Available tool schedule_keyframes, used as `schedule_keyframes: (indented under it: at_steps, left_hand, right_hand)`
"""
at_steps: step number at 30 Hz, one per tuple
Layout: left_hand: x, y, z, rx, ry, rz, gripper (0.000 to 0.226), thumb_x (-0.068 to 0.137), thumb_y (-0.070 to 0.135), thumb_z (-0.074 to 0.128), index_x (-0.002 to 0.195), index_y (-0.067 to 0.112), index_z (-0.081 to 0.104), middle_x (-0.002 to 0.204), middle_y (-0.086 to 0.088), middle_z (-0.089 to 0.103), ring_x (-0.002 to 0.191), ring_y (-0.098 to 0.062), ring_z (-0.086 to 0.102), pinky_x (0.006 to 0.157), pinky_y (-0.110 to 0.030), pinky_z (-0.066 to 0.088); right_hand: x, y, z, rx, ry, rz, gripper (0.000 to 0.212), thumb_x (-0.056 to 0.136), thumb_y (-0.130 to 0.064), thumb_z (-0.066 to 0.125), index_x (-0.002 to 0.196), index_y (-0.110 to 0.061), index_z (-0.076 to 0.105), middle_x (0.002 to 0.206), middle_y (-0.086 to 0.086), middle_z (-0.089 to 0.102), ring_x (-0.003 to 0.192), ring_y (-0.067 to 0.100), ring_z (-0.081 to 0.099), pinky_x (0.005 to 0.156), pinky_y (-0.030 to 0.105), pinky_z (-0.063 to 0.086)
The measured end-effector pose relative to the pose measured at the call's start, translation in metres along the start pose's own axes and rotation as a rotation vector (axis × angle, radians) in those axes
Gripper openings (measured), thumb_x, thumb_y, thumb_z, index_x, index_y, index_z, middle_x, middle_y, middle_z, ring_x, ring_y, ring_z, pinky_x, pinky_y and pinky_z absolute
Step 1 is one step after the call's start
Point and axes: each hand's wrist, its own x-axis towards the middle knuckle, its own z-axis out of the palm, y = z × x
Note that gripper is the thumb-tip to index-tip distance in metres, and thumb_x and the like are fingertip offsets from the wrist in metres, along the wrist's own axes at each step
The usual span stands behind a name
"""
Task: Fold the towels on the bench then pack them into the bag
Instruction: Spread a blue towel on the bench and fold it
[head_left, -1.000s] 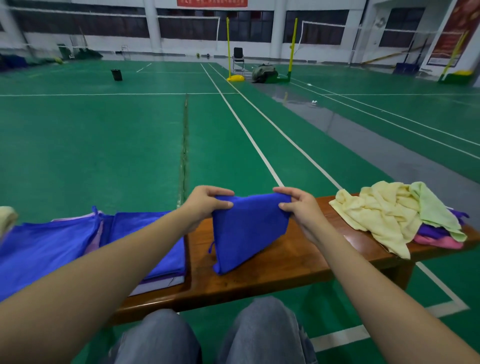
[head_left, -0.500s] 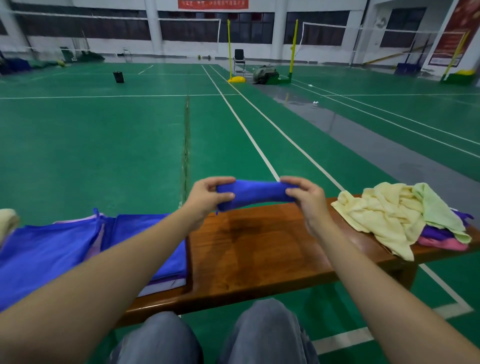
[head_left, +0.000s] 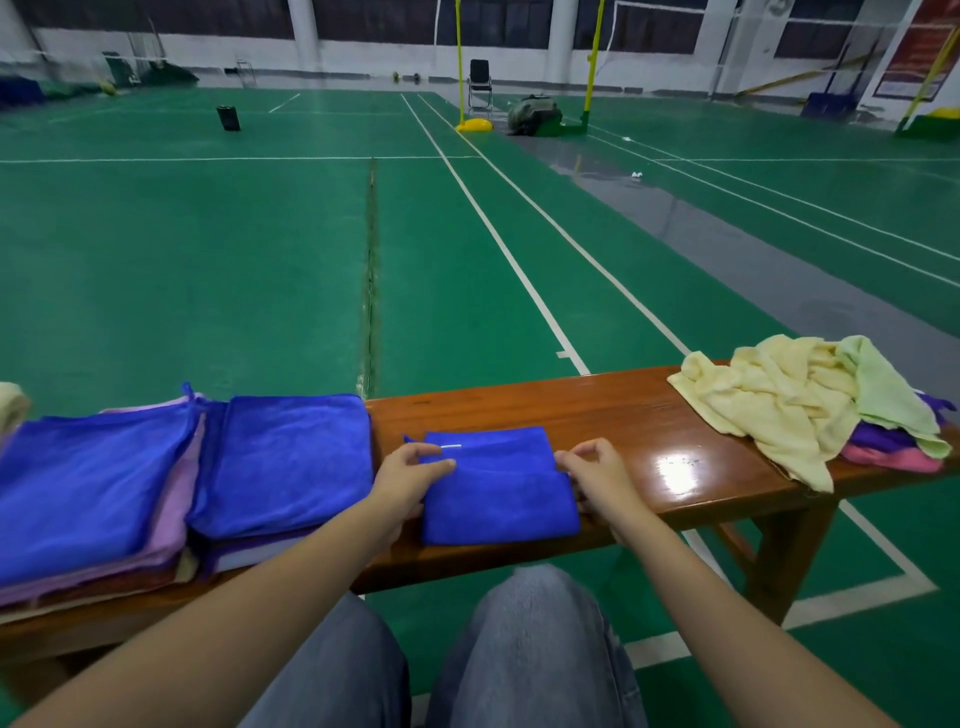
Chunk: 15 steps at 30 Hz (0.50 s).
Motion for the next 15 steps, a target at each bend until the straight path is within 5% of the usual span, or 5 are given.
schedule_keyframes:
  at_steps: [2,5,8,12,15]
  left_hand:
    - [0.005,0.002,0.001,-0.004,0.023,0.029,0.027,0.085,0.012,0.067,0.111,0.018,0.058,0.109,-0.005,0.057,0.096,-0.023,0.057,0.068,-0.031,0.046]
    - [0.014,0.007,0.005,0.025,0.003,0.069,0.036,0.079,0.000,0.070,0.110,0.017,0.061,0.115,-0.005,0.054,0.111,-0.026,0.053,0.092,-0.040,0.050]
    - [0.022,0.012,0.014,0.084,-0.049,0.123,0.040,0.077,-0.006,0.070,0.110,0.016,0.065,0.123,-0.007,0.053,0.116,-0.024,0.050,0.100,-0.039,0.046]
    - [0.027,0.018,0.020,0.043,-0.077,0.160,0.037,0.077,-0.003,0.071,0.107,0.017,0.067,0.130,-0.008,0.049,0.123,-0.026,0.046,0.102,-0.040,0.045]
    - [0.029,0.012,0.016,0.025,-0.080,0.135,0.036,0.073,-0.002,0.075,0.099,0.022,0.067,0.134,-0.012,0.048,0.126,-0.028,0.045,0.104,-0.042,0.042]
  right_hand:
    - [0.007,-0.002,0.002,0.032,0.000,0.028,0.019,0.087,-0.031,0.062,0.095,-0.018,0.050,0.105,0.012,0.061,0.087,0.025,0.061,0.055,0.029,0.046]
    - [0.015,-0.005,0.007,0.046,0.014,0.028,0.020,0.084,-0.029,0.067,0.094,-0.018,0.053,0.108,0.009,0.060,0.096,0.025,0.060,0.063,0.033,0.049]
    - [0.020,-0.013,0.013,0.050,0.033,-0.048,0.012,0.084,-0.015,0.067,0.093,-0.015,0.059,0.102,0.003,0.059,0.098,0.019,0.057,0.076,0.032,0.050]
    - [0.022,-0.021,0.013,0.059,0.003,-0.147,0.016,0.084,0.003,0.060,0.094,-0.010,0.061,0.081,-0.003,0.053,0.074,0.009,0.050,0.055,0.012,0.040]
    - [0.027,-0.016,0.010,0.097,-0.024,-0.090,0.022,0.081,0.007,0.057,0.092,-0.012,0.060,0.090,0.000,0.056,0.080,0.008,0.051,0.062,0.018,0.040]
